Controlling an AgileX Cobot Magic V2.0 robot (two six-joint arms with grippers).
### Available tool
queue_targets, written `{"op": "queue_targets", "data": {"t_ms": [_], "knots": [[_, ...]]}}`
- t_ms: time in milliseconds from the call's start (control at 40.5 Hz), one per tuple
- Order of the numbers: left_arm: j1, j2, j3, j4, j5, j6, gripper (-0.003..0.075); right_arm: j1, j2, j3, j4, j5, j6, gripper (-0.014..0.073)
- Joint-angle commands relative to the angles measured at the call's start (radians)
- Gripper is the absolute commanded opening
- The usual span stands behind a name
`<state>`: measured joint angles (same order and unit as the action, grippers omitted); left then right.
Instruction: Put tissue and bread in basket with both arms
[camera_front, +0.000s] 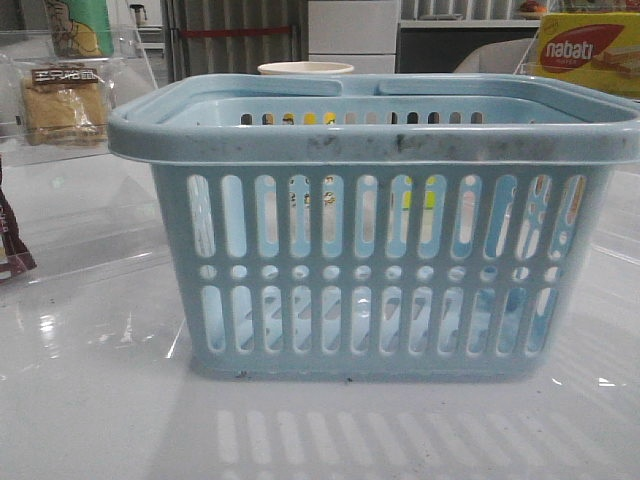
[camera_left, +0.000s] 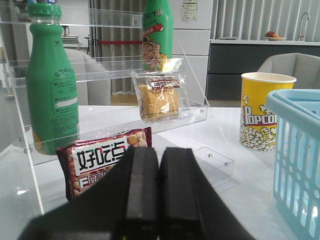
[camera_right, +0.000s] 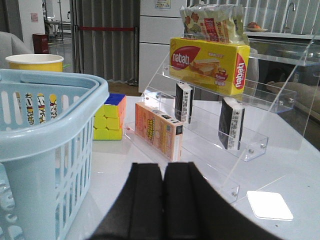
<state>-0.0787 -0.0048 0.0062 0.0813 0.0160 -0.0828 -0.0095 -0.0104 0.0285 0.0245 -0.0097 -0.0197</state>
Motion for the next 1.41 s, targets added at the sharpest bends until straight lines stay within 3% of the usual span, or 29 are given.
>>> {"op": "queue_targets", "data": {"t_ms": [0, 297, 445, 667, 964, 1088, 1384], "knots": [[-0.006, -0.017, 0.007, -0.010, -0.105, -0.001, 0.0093, -0.004, -0.020, -0.006, 0.004, -0.109, -0.005, 0.0028], [-0.006, -0.017, -0.002, -0.010, -0.240, -0.001, 0.0093, -0.004, -0.020, -0.029, 0.016, -0.095, -0.002, 0.0028], [-0.006, -0.015, -0.096, -0.010, -0.206, -0.001, 0.0093, -0.004, -0.020, -0.146, 0.054, -0.032, 0.001, 0.0028], [-0.006, 0.019, -0.378, -0.010, 0.032, -0.001, 0.0093, -0.004, 0.040, -0.422, 0.054, 0.178, 0.001, 0.0028], [-0.006, 0.229, -0.721, -0.010, 0.294, -0.001, 0.0093, -0.004, 0.277, -0.736, 0.054, 0.478, 0.001, 0.0028], [-0.006, 0.321, -0.793, -0.010, 0.438, -0.001, 0.0093, -0.004, 0.377, -0.803, 0.054, 0.567, 0.001, 0.0028], [-0.006, 0.485, -0.788, -0.010, 0.590, -0.001, 0.0093, -0.004, 0.563, -0.808, 0.054, 0.666, 0.001, 0.0028]]}}
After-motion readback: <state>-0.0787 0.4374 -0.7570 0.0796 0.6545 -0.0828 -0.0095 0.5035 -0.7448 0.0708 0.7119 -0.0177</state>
